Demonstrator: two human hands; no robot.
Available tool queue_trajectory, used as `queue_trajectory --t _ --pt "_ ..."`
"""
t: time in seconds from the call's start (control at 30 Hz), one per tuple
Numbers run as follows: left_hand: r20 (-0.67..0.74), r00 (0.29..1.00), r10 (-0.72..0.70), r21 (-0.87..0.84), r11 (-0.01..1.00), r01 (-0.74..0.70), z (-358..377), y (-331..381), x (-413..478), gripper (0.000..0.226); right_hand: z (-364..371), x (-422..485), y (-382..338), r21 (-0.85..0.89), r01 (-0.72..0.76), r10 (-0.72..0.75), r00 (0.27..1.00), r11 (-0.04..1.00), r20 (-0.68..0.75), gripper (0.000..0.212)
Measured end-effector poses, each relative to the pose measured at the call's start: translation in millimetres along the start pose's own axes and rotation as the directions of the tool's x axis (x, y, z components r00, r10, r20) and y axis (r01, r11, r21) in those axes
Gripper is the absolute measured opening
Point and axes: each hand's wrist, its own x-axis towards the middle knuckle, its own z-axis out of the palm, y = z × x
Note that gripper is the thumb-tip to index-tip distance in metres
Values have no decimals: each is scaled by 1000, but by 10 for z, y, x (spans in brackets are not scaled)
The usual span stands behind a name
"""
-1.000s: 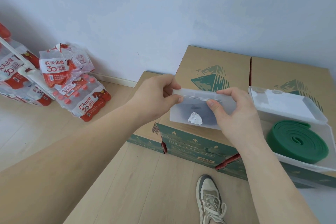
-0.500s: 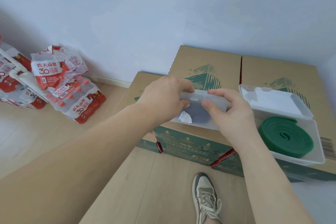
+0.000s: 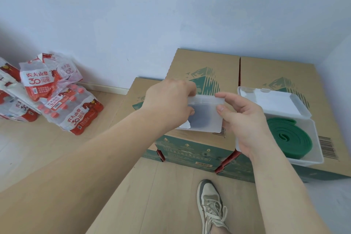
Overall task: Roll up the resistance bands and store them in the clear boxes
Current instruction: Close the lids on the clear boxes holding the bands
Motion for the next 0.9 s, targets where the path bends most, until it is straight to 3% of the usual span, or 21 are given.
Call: queue_trajectory --t 0.13,0.27,0.37,0.5,0.57,0.67,0.77,0.9 --pt "-31 998 -52 -83 995 49 19 -23 -52 27 -3 -6 -13 -50 7 -8 1000 999 -11 33" --pt "-94 996 -6 -84 996 -2 102 -36 -167 24 -16 -54 -55 -147 43 -43 999 988 5 31" --pt "-161 985 68 -41 996 -76 155 -82 -211 29 6 -106 -86 -173 77 -75 997 982 19 27" --pt "-242 960 138 20 990 -137 285 -104 -218 24 71 -151 -99 -162 71 -74 997 984 -10 4" --pt "-235 955 180 78 983 -166 420 -140 -243 26 101 -161 -80 -210 84 -89 996 974 -15 13" --pt "-294 932 211 147 974 -174 628 -178 -293 29 174 -129 -20 -330 94 -102 995 939 -8 7" --pt "-363 907 215 109 976 -188 721 -218 -320 18 208 -92 30 -420 126 -143 990 899 -8 11" --pt "-337 928 156 -3 986 -167 733 -267 -265 15 216 -104 23 -478 169 -188 982 862 9 8"
